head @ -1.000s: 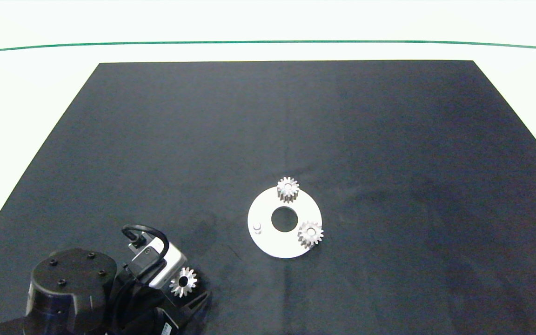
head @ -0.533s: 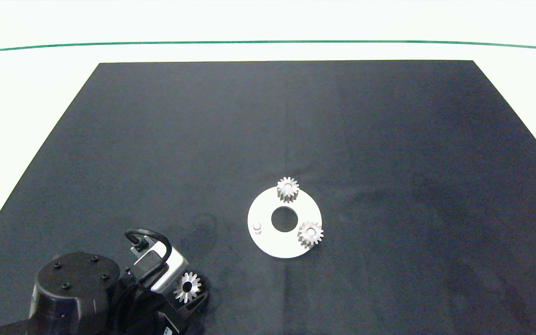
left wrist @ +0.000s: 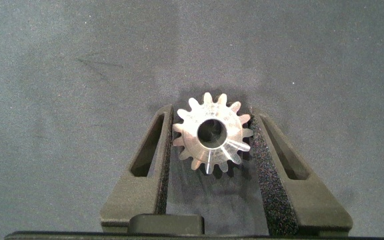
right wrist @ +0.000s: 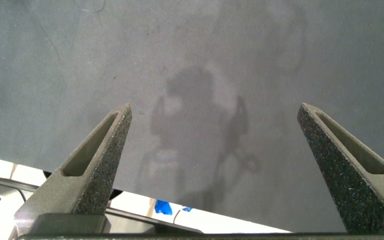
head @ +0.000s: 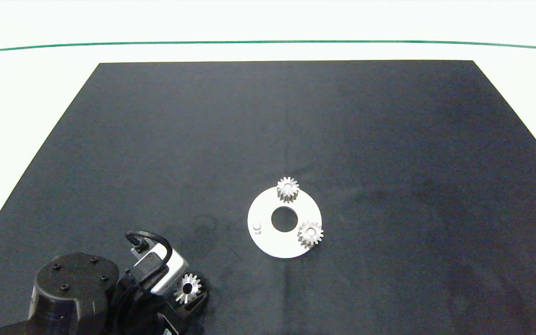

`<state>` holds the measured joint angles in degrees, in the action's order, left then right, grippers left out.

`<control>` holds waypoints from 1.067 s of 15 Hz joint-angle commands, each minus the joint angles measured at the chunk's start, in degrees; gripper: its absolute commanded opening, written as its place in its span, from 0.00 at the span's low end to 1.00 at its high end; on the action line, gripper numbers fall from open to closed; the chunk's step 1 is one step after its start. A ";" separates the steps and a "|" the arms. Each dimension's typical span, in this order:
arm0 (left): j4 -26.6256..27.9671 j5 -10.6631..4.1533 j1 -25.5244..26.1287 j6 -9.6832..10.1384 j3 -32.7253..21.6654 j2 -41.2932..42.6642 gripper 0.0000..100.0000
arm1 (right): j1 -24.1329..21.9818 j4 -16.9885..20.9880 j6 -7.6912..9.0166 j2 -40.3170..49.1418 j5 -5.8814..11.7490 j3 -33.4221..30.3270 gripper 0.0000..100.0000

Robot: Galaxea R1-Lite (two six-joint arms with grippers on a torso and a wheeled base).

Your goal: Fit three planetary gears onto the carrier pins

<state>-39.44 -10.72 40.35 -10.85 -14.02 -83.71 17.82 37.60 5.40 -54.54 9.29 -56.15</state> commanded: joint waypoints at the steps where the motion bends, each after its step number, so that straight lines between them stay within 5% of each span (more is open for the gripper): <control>1: -0.29 -0.18 -0.01 -0.49 0.04 0.30 0.22 | 0.02 0.20 0.05 0.14 0.03 -0.01 1.00; 13: 0.24 -0.62 2.01 -3.04 -2.94 1.62 0.00 | 0.11 0.20 0.05 0.14 0.03 0.08 1.00; 16: 6.04 -0.62 2.10 -4.27 -6.37 2.15 0.00 | 0.11 0.20 0.05 0.22 0.03 0.08 1.00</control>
<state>-33.29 -11.26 42.39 -14.99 -19.18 -82.08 17.88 37.57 5.40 -54.36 9.28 -56.06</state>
